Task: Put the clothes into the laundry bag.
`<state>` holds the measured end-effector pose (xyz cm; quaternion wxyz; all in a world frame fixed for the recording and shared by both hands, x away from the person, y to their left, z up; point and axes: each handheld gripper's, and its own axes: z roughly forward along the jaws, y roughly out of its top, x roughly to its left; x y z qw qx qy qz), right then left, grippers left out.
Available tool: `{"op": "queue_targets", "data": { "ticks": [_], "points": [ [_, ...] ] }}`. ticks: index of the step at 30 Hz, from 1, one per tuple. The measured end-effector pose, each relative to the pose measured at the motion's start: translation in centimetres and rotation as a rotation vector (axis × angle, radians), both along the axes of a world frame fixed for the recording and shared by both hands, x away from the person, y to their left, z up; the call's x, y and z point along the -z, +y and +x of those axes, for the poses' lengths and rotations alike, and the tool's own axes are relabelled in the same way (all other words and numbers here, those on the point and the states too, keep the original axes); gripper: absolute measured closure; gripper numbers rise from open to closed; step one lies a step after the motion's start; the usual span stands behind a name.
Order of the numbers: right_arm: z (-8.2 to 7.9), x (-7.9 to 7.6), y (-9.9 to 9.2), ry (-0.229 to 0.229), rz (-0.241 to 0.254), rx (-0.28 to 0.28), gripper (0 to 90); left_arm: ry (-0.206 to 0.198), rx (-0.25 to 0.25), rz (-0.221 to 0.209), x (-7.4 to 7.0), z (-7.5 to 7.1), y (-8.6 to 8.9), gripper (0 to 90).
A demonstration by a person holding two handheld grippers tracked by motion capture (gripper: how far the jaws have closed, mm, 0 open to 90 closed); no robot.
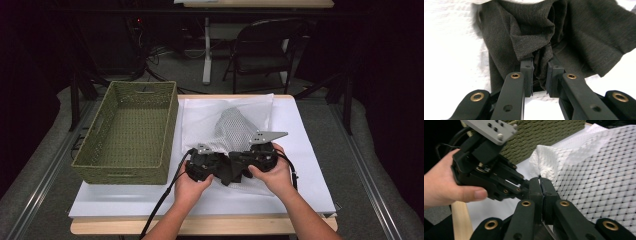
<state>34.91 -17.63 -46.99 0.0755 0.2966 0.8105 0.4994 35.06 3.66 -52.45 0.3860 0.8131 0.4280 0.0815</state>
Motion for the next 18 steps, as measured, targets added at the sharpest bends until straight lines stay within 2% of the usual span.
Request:
{"op": "queue_targets", "data": {
  "ticks": [3,8,18],
  "points": [
    [-0.2,-0.1,0.3,0.002,-0.001,-0.014,88.9,0.010,0.006,-0.018,0.0,0.3,-0.1,79.4],
    [-0.4,-0.2,0.6,-0.004,-0.003,-0.026,89.0,0.005,-0.015,-0.043,-0.1,1.2,-0.6,79.7],
    [-0.5,-0.4,0.3,0.001,0.004,-0.026,89.0,-0.010,-0.059,-0.051,-0.2,3.2,-0.9,79.8]
  ]
}}
